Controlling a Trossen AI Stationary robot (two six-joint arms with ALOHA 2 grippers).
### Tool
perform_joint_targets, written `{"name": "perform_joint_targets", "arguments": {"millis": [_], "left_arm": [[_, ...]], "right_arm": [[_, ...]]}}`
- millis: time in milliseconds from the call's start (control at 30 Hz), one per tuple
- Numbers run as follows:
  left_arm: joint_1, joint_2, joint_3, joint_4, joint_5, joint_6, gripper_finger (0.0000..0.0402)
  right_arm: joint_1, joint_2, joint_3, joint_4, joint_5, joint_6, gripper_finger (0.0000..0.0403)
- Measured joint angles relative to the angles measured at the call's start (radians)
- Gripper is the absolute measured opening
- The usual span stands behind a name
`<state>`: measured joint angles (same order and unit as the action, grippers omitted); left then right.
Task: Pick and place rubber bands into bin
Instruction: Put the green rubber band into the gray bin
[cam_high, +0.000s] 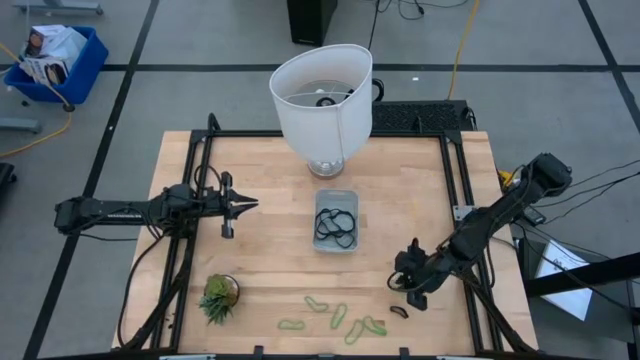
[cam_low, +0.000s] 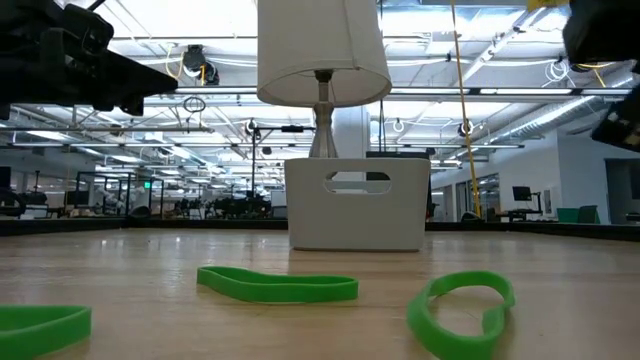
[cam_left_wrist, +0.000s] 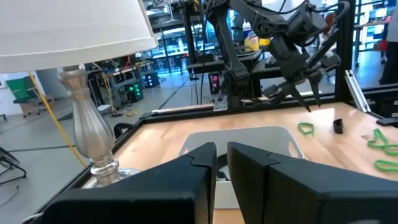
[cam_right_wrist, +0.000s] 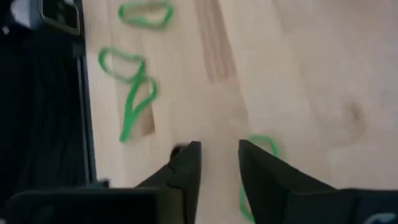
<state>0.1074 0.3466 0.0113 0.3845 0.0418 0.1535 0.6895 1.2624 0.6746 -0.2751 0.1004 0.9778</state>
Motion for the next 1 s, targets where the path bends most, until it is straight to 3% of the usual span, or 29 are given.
{"name": "perform_joint_targets", "arguments": {"millis": [300,533,1000], "left_arm": [[0.000,0.000,0.000,0.000,0.000,-0.002,0.0049],[0.000,0.000,0.000,0.000,0.000,-0.002,0.0049],[0.000,0.000,0.000,-0.023,0.000,-0.007,0.0049]], "right_arm": [[0.051,0.024,0.001,-0.157,-0.001,0.114,0.0154],[0.066,0.047,0.001,-0.219,0.003,0.216,0.0155],[0.066,0.208,0.006,-0.202,0.007,0.225,0.0128]]}}
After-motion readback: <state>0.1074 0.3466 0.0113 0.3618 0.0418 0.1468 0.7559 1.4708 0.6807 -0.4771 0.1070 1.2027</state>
